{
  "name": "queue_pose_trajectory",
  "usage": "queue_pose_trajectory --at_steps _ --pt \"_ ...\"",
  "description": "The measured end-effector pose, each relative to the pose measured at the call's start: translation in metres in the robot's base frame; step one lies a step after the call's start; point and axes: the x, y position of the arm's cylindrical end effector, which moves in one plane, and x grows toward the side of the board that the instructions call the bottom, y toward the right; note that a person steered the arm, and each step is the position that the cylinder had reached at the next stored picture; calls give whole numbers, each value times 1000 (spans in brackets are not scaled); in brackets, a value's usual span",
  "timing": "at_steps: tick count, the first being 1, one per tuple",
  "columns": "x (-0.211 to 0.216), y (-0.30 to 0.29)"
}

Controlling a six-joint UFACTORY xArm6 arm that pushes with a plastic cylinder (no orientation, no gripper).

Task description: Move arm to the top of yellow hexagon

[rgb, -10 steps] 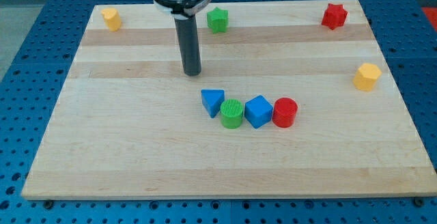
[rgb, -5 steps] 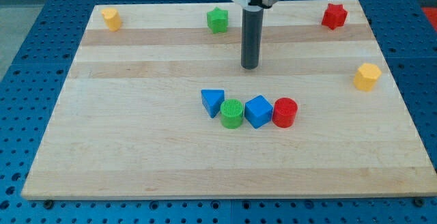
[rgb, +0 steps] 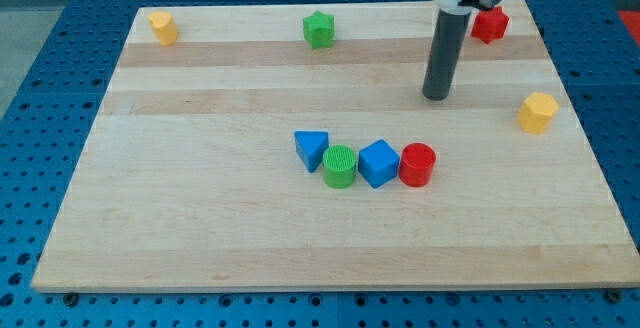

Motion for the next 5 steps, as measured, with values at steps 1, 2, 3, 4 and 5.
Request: queue_pose_trajectory --at_steps 1,2,3,4,5 --pt "0 16" --pt "-6 29" --pt "-11 52" --pt "-11 73" --pt "-11 92"
